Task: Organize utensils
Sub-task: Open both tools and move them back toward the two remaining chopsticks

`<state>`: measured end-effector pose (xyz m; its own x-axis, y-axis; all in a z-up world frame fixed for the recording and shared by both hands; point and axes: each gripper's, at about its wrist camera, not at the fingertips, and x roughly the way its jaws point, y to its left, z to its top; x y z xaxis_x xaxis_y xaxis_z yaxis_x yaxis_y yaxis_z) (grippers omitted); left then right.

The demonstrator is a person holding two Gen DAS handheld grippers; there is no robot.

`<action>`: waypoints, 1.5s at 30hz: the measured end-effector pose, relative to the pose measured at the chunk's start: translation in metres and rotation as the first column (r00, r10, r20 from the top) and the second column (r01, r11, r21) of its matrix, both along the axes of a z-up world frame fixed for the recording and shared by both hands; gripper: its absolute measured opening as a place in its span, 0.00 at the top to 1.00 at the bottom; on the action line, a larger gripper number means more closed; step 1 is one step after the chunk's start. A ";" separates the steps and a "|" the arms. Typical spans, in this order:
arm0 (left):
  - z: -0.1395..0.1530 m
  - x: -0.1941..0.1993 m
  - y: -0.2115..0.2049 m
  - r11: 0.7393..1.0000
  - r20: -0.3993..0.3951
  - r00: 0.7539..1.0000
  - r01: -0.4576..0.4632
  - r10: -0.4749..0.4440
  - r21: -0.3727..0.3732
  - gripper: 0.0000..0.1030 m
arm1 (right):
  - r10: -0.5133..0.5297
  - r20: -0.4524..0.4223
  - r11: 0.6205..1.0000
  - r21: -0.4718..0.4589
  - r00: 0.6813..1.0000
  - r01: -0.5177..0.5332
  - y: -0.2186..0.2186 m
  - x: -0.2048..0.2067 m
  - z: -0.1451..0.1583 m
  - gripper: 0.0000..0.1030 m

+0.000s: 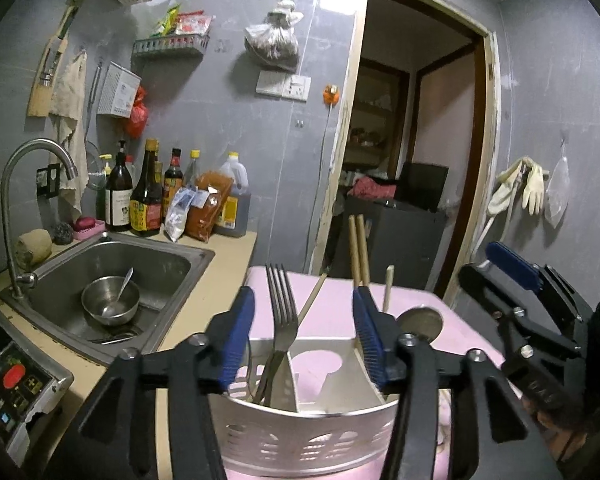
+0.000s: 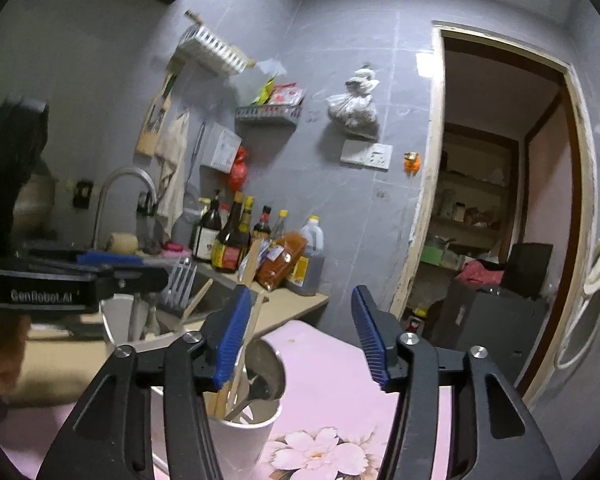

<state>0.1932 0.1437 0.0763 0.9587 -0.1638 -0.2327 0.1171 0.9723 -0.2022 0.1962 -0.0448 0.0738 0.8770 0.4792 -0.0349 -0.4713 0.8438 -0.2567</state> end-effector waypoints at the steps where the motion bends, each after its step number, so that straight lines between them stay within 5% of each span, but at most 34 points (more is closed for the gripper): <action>1: 0.003 -0.002 -0.001 1.000 0.007 1.000 -0.005 0.005 -0.003 0.51 | -0.006 0.003 1.000 0.009 1.000 0.006 -0.003 -0.002 0.003 0.46; 6: 0.018 -0.015 -0.013 1.000 0.071 0.997 -0.022 0.022 -0.007 0.24 | -0.053 0.024 0.996 0.074 0.998 0.051 -0.032 -0.014 0.021 0.28; 13: 0.034 -0.030 -0.042 1.000 0.144 0.989 -0.007 0.005 0.010 0.05 | -0.136 0.019 0.980 0.151 0.991 0.132 -0.078 -0.028 0.032 0.04; 19: 0.033 -0.036 -0.078 0.998 0.155 0.986 0.051 -0.055 0.028 0.03 | -0.202 -0.036 0.959 0.195 0.979 0.205 -0.120 -0.035 0.029 0.00; 27: 0.011 -0.032 -0.130 0.986 0.075 0.986 0.140 -0.147 0.086 0.03 | -0.280 -0.139 0.933 0.193 0.950 0.303 -0.171 -0.034 0.012 0.00; 37: -0.036 -0.010 -0.177 0.973 -0.109 0.976 0.200 -0.188 0.114 0.03 | -0.320 -0.295 0.926 0.104 0.901 0.363 -0.204 -0.028 -0.030 0.00; 45: -0.058 0.013 -0.192 0.964 -0.273 0.944 0.230 -0.187 0.134 0.03 | -0.293 -0.478 0.944 -0.006 0.828 0.330 -0.209 -0.009 -0.061 0.02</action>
